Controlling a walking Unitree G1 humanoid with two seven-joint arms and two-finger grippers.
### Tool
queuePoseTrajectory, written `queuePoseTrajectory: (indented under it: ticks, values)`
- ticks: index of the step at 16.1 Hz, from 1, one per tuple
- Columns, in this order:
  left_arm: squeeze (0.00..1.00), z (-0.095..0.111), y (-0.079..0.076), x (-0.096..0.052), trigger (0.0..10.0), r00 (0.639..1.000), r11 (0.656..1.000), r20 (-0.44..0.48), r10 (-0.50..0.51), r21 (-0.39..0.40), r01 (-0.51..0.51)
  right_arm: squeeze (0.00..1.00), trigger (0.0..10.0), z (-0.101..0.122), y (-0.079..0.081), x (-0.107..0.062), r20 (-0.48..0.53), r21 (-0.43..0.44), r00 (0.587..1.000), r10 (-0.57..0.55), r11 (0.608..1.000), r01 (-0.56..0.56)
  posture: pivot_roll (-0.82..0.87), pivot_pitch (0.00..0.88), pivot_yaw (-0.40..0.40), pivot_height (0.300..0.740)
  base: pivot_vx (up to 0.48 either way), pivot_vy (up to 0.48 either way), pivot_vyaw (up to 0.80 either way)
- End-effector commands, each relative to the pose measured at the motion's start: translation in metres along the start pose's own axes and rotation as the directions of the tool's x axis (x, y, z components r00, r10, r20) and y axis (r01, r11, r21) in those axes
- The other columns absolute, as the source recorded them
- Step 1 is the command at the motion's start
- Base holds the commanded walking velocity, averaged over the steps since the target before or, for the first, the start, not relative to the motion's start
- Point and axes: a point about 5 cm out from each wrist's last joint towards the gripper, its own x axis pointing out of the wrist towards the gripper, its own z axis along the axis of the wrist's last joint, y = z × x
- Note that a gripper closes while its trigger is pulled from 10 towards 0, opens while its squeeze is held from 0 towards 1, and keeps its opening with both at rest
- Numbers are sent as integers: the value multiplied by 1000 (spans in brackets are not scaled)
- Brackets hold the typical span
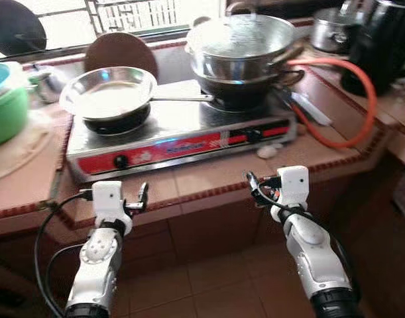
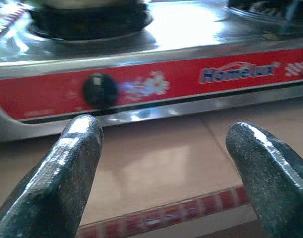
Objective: Kitchen organization
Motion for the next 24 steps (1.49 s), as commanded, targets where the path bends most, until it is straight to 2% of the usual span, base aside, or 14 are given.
queuePoseTrajectory:
  ticks: [1,3,9,13,17,24]
  values:
    - [0,-1,1,-2,10000,1000,1000,-6,-13,-9,13,0,10000,2,0,-1,6,9,1000,-10,1000,10,-194,15,92,740,0,0,-788]
    - [0,0,-2,-2,10000,999,999,-1,-32,-40,32,0,10000,3,0,-1,6,7,1000,-8,1000,8,-197,17,94,740,0,0,-788]
    - [0,2,-1,3,10000,1000,999,1,-29,-14,29,0,10000,2,-4,-5,6,4,1000,-24,1000,24,-220,19,105,740,0,0,-788]
    - [0,0,-4,2,10000,999,998,-6,-49,-33,49,0,10000,1,-4,-6,4,6,1000,-28,1000,28,-220,14,106,740,0,0,-788]
    - [0,-1,-4,3,10000,999,999,-12,-47,7,47,0,10000,2,-6,-6,15,14,999,-37,999,36,-241,11,123,740,0,0,-514]
    - [0,5,-36,28,10000,982,982,-25,-186,4,187,0,10000,0,-23,-28,31,14,987,-156,988,156,-397,24,190,740,0,0,0]
